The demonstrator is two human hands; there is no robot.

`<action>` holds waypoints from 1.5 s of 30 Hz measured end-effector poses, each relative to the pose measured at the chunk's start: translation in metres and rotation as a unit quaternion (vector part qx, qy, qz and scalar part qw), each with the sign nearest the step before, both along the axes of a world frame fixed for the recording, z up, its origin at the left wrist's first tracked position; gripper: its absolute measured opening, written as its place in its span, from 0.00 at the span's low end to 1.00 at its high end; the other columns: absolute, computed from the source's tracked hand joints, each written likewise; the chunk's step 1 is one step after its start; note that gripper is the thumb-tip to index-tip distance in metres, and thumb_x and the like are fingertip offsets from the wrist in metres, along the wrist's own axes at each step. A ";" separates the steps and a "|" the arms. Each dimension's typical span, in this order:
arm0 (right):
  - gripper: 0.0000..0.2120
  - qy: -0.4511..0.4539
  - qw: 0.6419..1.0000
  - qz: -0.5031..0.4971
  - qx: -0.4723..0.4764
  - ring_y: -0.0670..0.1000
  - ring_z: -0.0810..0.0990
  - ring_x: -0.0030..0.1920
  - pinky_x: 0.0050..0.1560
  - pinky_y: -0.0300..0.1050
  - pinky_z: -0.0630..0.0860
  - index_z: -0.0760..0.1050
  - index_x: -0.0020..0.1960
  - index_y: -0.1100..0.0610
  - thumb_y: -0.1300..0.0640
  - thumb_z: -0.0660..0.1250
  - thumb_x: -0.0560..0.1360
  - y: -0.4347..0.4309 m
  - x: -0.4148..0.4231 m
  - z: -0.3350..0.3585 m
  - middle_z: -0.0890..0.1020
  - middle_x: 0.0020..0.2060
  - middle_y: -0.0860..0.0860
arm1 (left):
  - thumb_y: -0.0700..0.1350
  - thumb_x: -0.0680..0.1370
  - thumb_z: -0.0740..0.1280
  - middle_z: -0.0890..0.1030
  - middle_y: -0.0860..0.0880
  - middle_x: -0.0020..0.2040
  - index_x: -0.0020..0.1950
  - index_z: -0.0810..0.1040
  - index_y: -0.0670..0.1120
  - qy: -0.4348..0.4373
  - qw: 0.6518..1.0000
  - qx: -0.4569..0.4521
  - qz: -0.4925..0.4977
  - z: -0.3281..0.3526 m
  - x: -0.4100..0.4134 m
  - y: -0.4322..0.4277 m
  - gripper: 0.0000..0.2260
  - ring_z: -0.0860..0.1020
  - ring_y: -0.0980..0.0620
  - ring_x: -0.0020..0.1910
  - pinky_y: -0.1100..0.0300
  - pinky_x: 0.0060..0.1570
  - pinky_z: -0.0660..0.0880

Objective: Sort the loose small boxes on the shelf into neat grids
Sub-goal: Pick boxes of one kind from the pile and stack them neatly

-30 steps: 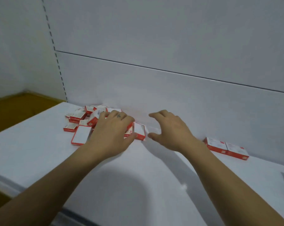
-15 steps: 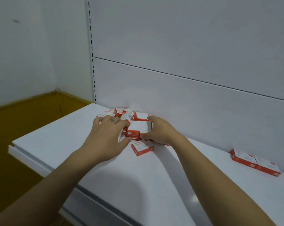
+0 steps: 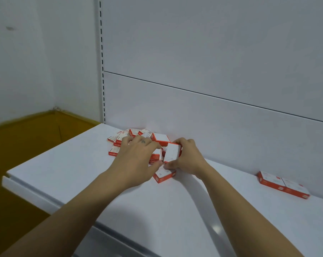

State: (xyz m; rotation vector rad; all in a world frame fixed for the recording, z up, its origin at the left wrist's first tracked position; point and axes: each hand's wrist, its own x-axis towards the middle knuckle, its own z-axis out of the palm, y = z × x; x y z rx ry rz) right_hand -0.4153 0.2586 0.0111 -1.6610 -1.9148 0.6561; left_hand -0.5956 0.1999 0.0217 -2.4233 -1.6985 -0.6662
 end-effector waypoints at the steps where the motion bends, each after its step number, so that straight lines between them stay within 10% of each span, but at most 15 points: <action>1: 0.35 0.015 1.000 -0.006 0.015 0.45 0.73 0.47 0.47 0.39 0.73 0.69 0.62 0.51 0.57 0.81 0.60 -0.004 0.005 0.001 0.67 0.56 0.49 | 0.60 0.77 0.59 0.70 0.55 0.69 0.68 0.67 0.57 -0.001 1.000 0.004 -0.009 -0.001 0.003 0.002 0.20 0.62 0.52 0.69 0.49 0.69 0.52; 20: 0.37 0.150 0.975 -0.125 0.109 0.46 0.81 0.48 0.48 0.43 0.81 0.69 0.60 0.36 0.63 0.80 0.62 -0.081 0.129 -0.022 0.78 0.55 0.39 | 0.61 0.77 0.60 0.74 0.57 0.64 0.67 0.68 0.57 -0.069 0.980 -0.024 -0.185 -0.007 0.134 0.041 0.20 0.67 0.55 0.65 0.51 0.67 0.58; 26: 0.37 0.151 0.973 -0.134 0.112 0.44 0.80 0.50 0.45 0.34 0.78 0.68 0.65 0.40 0.63 0.79 0.64 -0.078 0.129 -0.029 0.77 0.58 0.40 | 0.60 0.76 0.61 0.76 0.58 0.62 0.68 0.68 0.57 -0.124 0.976 -0.035 -0.174 -0.028 0.139 0.039 0.21 0.69 0.54 0.63 0.53 0.66 0.60; 35: 0.36 0.307 0.950 -0.054 0.019 0.51 0.79 0.58 0.55 0.54 0.79 0.68 0.69 0.44 0.70 0.72 0.69 -0.076 0.130 -0.032 0.79 0.60 0.48 | 0.54 0.77 0.65 0.72 0.60 0.64 0.72 0.60 0.61 -0.152 0.961 -0.062 -0.223 -0.030 0.122 0.037 0.26 0.62 0.58 0.63 0.57 0.67 0.56; 45: 0.20 0.410 0.911 0.033 -0.021 0.59 0.79 0.57 0.55 0.51 0.77 0.70 0.69 0.58 0.66 0.61 0.78 -0.083 0.124 -0.029 0.78 0.63 0.56 | 0.45 0.76 0.65 0.80 0.51 0.52 0.57 0.76 0.48 -0.220 0.935 -0.017 -0.276 -0.031 0.115 0.048 0.10 0.69 0.59 0.47 0.64 0.48 0.65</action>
